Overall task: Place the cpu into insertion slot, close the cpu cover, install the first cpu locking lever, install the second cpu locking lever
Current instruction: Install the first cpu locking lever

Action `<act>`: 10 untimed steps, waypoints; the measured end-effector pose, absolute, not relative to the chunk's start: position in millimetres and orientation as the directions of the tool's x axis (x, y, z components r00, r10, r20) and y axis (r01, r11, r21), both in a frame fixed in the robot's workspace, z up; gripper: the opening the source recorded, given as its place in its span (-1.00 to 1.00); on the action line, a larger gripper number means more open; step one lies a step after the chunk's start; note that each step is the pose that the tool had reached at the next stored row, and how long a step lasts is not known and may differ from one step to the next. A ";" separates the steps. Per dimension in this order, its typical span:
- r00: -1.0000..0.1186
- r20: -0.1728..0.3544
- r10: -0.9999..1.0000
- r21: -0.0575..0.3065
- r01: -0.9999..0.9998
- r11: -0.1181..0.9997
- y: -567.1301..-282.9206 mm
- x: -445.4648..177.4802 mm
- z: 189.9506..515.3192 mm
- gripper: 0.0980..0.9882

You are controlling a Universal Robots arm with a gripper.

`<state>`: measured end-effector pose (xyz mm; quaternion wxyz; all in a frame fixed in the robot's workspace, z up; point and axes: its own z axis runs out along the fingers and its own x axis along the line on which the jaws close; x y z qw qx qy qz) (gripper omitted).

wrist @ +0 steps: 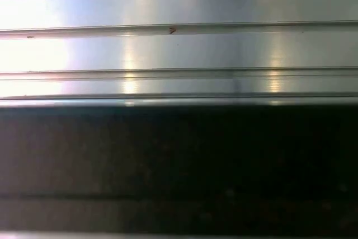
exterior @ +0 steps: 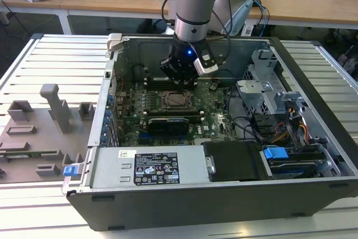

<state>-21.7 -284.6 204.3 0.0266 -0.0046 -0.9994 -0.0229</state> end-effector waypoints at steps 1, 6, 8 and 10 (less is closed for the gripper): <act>-0.999 0.053 0.008 0.046 0.010 0.999 -285.6 -21.5 203.7 -0.98; -0.999 0.054 0.008 0.046 0.010 0.999 -284.6 -18.1 201.0 -0.98; -0.999 0.054 0.008 0.046 0.010 0.999 -283.7 -17.6 201.2 -0.98; -0.999 0.053 0.008 0.047 0.010 0.999 -283.5 -17.5 205.1 -0.98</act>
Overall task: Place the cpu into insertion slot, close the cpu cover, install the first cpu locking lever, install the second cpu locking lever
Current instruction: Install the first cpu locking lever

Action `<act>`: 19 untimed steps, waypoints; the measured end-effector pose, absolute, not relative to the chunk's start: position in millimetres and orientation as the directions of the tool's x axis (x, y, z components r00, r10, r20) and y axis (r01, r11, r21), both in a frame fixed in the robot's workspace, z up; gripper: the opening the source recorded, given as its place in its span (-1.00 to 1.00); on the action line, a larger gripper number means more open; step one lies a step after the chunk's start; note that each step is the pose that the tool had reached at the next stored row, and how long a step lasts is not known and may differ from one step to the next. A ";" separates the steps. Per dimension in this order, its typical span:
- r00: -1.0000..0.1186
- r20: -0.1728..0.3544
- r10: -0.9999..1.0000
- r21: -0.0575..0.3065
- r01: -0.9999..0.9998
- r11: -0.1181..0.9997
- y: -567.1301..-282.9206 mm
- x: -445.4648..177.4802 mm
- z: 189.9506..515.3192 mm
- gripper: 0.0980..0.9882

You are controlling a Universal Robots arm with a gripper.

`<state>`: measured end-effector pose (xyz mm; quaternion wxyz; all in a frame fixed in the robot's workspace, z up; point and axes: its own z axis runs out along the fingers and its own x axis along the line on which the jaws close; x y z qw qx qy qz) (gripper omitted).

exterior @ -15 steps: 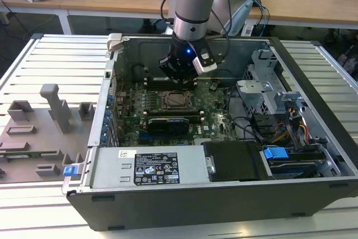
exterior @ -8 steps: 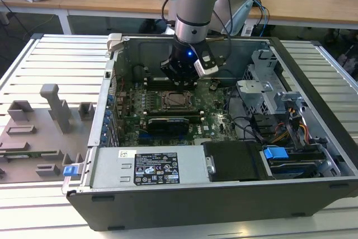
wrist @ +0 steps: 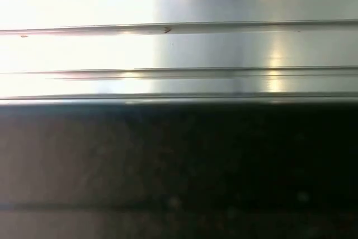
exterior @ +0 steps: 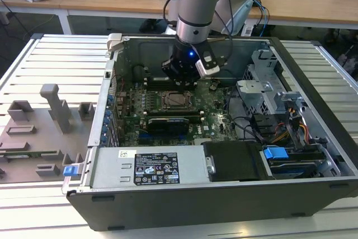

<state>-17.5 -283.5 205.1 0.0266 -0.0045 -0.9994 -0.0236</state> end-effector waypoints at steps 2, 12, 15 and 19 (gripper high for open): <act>-0.999 0.053 0.008 0.046 0.010 0.999 -284.3 -17.8 212.1 -0.98; -0.999 0.052 0.008 0.046 0.010 0.999 -325.4 -20.3 212.8 -0.98; -0.999 0.052 0.008 0.046 0.010 0.999 -333.2 -20.4 213.6 -0.98; -0.999 0.052 0.008 0.046 0.010 0.999 -333.3 -20.3 222.7 -0.98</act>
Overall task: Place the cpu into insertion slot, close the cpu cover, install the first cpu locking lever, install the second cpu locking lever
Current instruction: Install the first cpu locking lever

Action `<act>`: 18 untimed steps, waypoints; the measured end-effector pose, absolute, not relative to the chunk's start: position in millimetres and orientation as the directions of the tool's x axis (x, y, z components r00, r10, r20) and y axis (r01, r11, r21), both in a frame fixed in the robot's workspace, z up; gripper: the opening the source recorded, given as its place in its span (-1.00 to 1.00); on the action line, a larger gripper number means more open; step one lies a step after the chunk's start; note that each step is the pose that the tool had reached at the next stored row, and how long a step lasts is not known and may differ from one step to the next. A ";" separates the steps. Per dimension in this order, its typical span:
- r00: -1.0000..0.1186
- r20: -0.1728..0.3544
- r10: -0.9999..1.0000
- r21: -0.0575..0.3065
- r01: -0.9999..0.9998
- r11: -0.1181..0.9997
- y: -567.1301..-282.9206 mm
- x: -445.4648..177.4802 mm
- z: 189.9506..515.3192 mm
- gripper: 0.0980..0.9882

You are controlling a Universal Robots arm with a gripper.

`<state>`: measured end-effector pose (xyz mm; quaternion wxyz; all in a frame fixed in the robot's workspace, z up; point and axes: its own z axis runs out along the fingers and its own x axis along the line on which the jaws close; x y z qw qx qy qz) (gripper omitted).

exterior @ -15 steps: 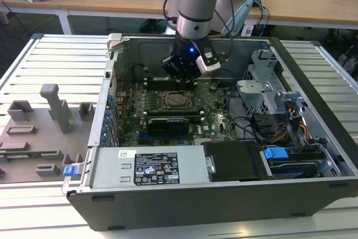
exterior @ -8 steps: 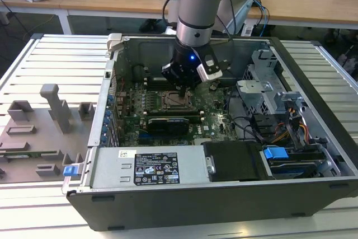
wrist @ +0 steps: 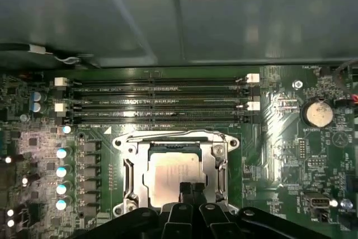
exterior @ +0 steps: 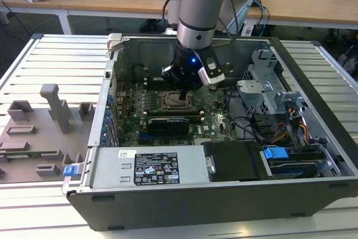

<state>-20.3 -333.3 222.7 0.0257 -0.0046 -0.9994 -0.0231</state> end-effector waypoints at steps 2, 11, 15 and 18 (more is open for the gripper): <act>-0.999 0.051 0.008 0.046 0.010 0.999 -333.3 -20.3 230.6 -0.98; -0.999 0.052 0.008 0.046 0.010 0.999 -333.3 -20.4 277.0 -0.98; -0.999 0.052 0.008 0.046 0.010 0.999 -333.3 -20.3 294.9 -0.98; -0.999 0.052 0.008 0.046 0.010 0.999 -333.3 -20.3 305.6 -0.98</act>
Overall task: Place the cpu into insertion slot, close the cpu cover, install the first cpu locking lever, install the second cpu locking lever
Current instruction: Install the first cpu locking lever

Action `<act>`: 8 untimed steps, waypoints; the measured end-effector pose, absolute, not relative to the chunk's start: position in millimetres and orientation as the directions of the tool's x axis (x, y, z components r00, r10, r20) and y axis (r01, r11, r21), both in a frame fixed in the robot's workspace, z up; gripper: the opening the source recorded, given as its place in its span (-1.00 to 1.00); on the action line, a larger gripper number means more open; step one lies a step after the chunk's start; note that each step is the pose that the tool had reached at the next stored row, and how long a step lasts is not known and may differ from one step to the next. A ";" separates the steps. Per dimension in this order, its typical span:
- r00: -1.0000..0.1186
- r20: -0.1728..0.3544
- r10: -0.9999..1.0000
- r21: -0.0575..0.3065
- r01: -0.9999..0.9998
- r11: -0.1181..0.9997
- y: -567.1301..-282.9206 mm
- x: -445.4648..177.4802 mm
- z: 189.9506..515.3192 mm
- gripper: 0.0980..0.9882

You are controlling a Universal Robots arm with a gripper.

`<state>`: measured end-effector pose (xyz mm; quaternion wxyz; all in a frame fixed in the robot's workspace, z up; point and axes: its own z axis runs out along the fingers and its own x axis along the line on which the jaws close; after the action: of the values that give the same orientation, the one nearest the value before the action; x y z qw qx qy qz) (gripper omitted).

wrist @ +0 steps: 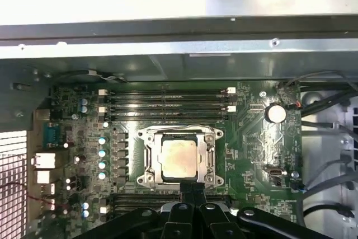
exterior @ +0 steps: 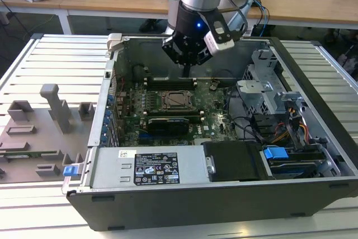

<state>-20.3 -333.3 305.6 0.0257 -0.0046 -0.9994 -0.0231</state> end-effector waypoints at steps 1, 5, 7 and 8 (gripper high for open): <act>-0.999 0.052 0.008 0.046 0.010 0.999 -333.3 -20.3 309.6 -0.98; -0.999 0.052 0.008 0.046 0.010 0.999 -333.3 -20.3 319.1 -0.98; -0.999 0.052 0.008 0.046 0.010 0.999 -333.3 -20.3 319.3 -0.98; -0.999 0.052 0.008 0.046 0.010 0.999 -333.3 -20.3 319.3 -0.98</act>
<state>-20.3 -333.3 319.3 0.0257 -0.0046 -0.9994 -0.0232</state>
